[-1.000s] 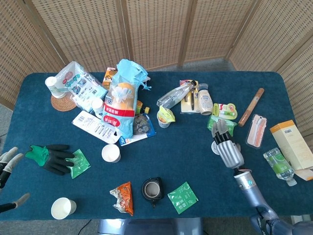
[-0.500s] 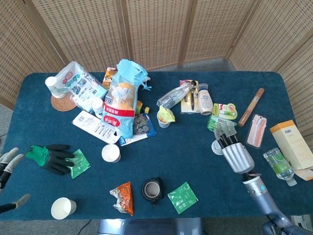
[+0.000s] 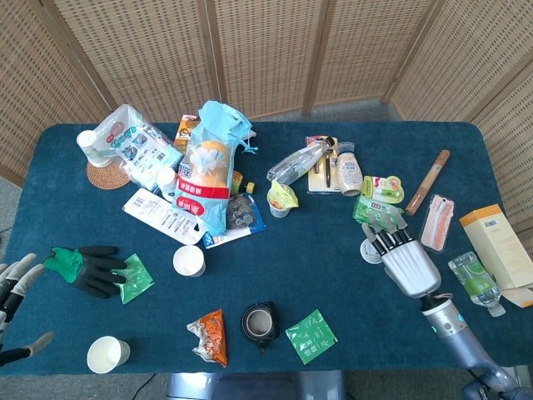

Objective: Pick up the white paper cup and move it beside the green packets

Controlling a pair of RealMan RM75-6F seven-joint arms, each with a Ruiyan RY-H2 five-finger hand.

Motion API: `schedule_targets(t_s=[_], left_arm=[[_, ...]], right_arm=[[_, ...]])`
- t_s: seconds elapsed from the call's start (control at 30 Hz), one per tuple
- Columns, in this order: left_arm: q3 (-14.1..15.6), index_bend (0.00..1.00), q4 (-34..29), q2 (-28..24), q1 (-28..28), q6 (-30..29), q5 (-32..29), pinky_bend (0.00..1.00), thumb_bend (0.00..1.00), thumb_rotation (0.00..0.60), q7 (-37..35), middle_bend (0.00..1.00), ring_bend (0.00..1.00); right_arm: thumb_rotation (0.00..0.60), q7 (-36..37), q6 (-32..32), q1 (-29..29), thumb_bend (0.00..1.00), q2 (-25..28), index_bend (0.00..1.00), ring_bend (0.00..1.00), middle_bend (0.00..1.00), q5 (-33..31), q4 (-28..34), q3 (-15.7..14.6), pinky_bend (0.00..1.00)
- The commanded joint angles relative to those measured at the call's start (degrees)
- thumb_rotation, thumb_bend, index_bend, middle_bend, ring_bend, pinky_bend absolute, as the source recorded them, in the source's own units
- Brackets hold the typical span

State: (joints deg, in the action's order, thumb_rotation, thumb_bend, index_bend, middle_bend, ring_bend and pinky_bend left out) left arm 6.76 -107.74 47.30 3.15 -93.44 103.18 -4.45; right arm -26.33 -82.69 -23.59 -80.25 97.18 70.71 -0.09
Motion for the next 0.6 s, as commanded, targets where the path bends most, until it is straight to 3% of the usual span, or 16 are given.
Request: schedule_targets(t_s=[0.03, 0.27, 0.6], left_arm=[[0.02, 0.00, 0.03, -0.04, 0.02, -0.04, -0.02, 0.00, 0.20, 0.600, -0.11, 0.00, 0.00], [0.13, 0.00, 0.02, 0.00, 0.01, 0.04, 0.16, 0.00, 0.20, 0.600, -0.05, 0.00, 0.00], [0.11, 0.00, -0.09, 0.15, 0.05, 0.17, -0.14, 0.00, 0.20, 0.600, 0.32, 0.00, 0.00]], right_arm=[[0.500, 12.09, -0.34, 0.20, 0.00, 1.97, 0.06, 0.00, 0.00, -2.00, 3.20, 1.37, 0.00], [0.428, 21.75, -0.56, 2.78, 0.00, 5.49, 0.03, 0.00, 0.00, -6.72, 10.89, 2.69, 0.00], [0.366, 23.45, -0.79, 7.48, 0.00, 8.49, 0.00, 0.00, 0.00, -13.59, 18.69, 3.72, 0.00]])
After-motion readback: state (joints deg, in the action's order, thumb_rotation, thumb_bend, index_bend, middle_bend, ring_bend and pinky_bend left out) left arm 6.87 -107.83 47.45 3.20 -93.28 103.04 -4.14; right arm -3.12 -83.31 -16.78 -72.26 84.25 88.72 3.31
